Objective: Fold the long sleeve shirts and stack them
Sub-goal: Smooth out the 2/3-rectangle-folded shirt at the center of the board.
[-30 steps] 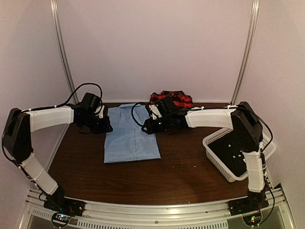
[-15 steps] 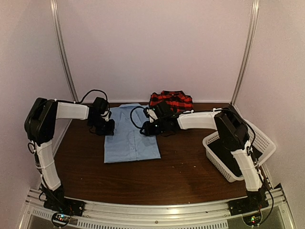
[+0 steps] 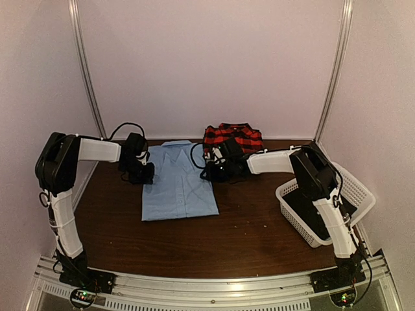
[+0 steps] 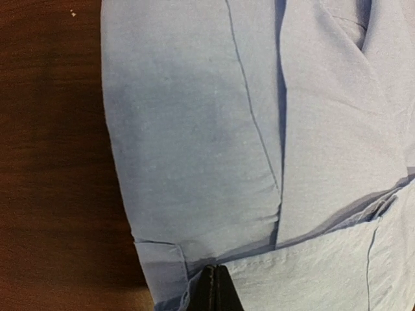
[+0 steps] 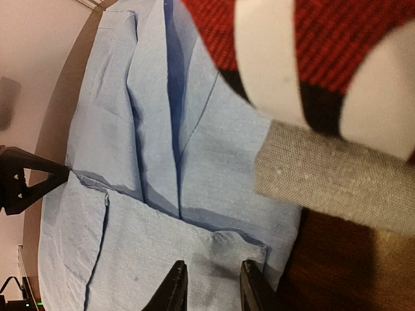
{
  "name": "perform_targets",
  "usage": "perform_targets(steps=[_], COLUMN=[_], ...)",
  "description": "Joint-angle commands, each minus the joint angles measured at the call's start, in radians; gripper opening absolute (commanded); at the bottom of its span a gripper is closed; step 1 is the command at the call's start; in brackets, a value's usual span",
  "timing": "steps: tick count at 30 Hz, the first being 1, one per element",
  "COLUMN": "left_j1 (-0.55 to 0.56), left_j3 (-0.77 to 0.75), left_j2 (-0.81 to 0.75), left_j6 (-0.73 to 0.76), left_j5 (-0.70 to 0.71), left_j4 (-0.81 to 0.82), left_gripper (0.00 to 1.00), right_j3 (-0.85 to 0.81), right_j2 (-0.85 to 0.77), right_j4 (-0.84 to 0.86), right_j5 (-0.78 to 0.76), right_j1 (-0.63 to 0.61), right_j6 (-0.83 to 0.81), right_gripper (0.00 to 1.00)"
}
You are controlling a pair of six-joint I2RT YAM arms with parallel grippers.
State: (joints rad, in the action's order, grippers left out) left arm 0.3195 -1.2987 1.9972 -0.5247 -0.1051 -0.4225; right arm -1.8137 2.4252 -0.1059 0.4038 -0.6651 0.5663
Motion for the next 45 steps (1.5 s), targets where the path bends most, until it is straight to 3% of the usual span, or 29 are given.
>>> perform_targets(steps=[1, 12, 17, 23, 33, 45], left_j1=[-0.007, 0.078, 0.125, 0.138, 0.138, 0.136], left_j3=[-0.032, 0.309, 0.5, 0.663, 0.736, 0.728], left_j2=[-0.088, -0.399, -0.502, -0.516, -0.565, -0.55], left_j6=[0.004, -0.107, -0.207, -0.279, -0.311, -0.29], left_j5=[-0.044, -0.175, -0.236, -0.264, -0.212, -0.176], left_j4=[0.002, 0.103, 0.207, 0.302, 0.296, 0.264], left_gripper=[0.0, 0.0, 0.0, 0.0, 0.0, 0.0], right_j3=[0.045, 0.173, 0.217, 0.215, 0.332, 0.711], right_j2=[-0.079, -0.294, -0.319, -0.276, -0.243, -0.417], right_j4=[-0.033, -0.066, -0.036, -0.024, 0.017, 0.266], right_j5=[-0.052, -0.155, -0.156, -0.146, -0.132, -0.048], right_j1=[0.001, -0.082, -0.176, -0.278, -0.335, -0.253], right_j6=[0.023, -0.053, -0.037, -0.02, 0.018, 0.172], right_gripper=[0.3, 0.3, 0.3, 0.3, 0.3, 0.31])
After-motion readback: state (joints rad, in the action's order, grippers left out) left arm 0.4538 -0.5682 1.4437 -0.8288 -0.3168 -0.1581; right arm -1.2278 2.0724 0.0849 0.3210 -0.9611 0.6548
